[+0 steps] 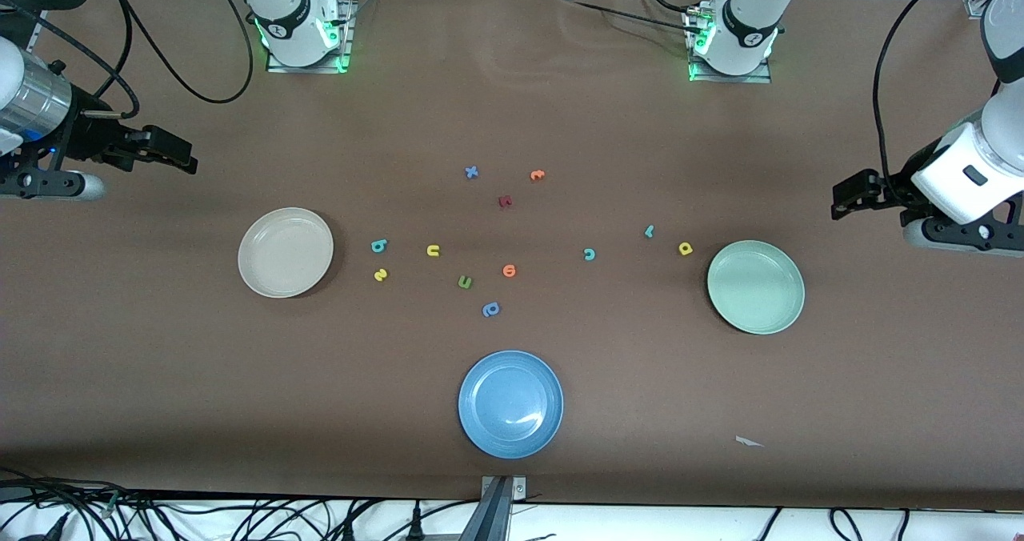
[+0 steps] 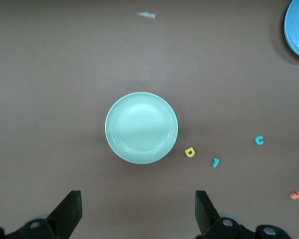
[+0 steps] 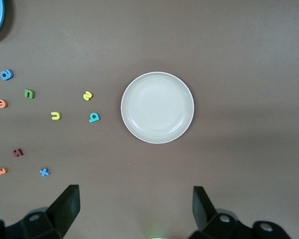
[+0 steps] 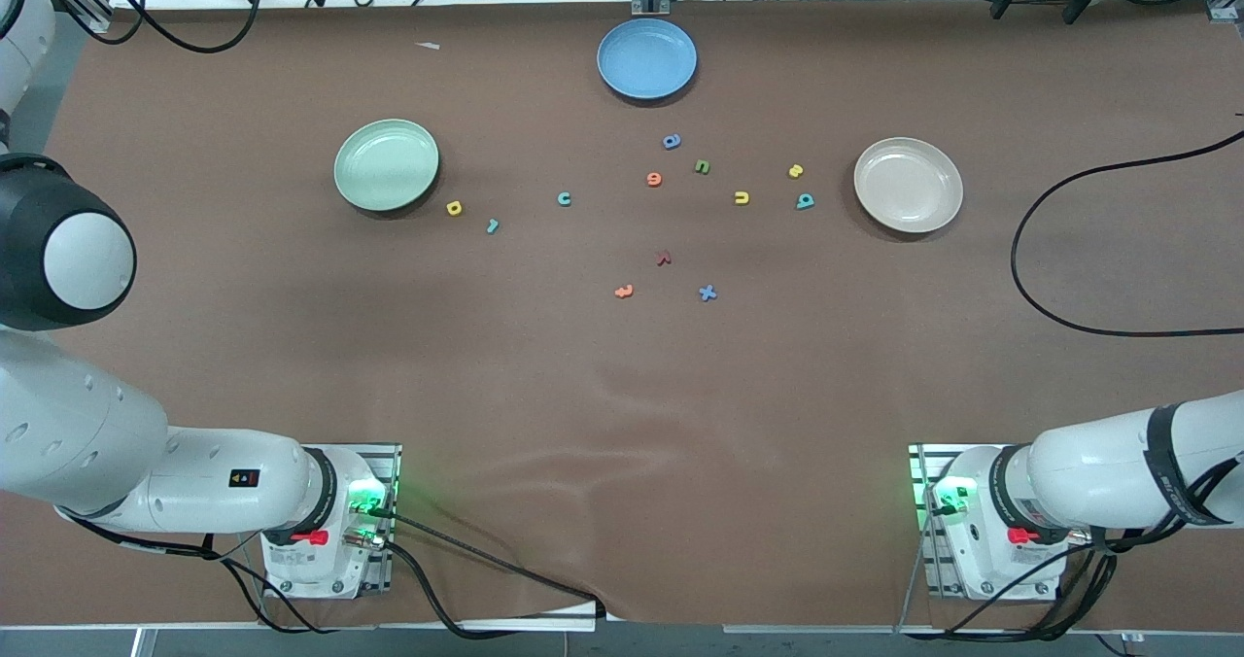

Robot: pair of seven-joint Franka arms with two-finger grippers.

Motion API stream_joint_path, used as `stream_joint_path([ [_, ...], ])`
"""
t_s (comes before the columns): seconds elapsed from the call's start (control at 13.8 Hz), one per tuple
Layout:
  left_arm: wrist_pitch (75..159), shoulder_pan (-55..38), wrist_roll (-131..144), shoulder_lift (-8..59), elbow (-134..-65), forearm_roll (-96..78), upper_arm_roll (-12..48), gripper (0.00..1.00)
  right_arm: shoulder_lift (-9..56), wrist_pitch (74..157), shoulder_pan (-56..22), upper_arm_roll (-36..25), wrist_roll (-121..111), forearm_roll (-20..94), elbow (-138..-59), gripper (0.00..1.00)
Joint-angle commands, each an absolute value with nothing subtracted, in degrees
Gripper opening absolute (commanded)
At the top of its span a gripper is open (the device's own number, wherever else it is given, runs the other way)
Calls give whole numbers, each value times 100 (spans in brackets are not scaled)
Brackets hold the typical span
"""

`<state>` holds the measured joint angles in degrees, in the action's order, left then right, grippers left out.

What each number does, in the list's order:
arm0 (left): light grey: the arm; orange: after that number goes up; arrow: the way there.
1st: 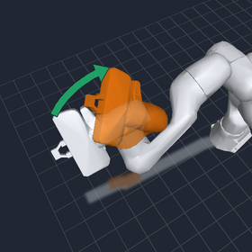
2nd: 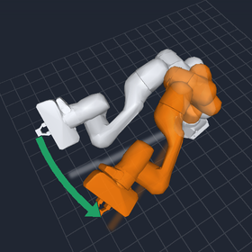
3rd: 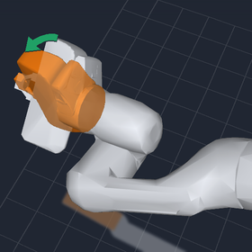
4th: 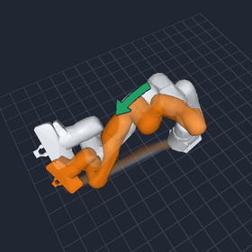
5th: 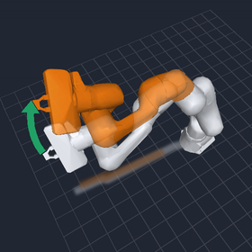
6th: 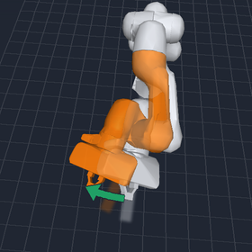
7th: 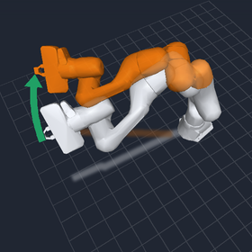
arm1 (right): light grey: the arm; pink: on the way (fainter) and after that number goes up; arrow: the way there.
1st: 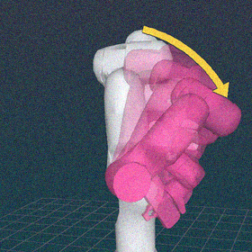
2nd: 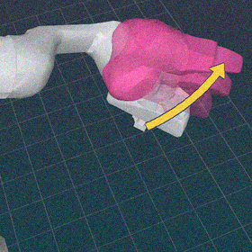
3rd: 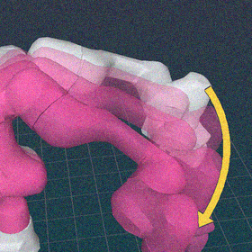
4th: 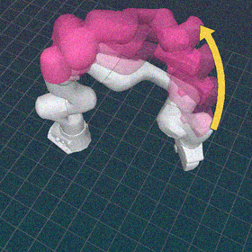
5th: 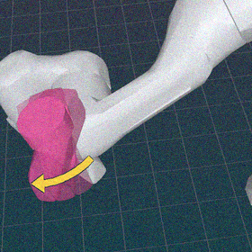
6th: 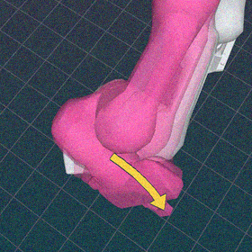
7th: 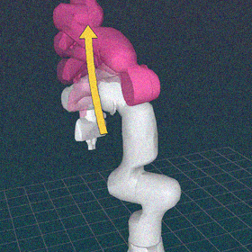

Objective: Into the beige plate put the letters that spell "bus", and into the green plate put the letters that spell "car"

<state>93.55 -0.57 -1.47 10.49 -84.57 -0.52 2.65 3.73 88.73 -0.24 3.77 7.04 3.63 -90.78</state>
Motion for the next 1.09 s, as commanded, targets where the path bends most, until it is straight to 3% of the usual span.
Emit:
stream_joint_path([
  [0.0,9474,-122,-212,1055,-8429,-176,228,100,272,8903,9,413,765,448,-9149,100],
  [1.01,9448,-105,483,967,-8253,-193,316,100,272,8886,9,413,747,439,-9149,100],
])
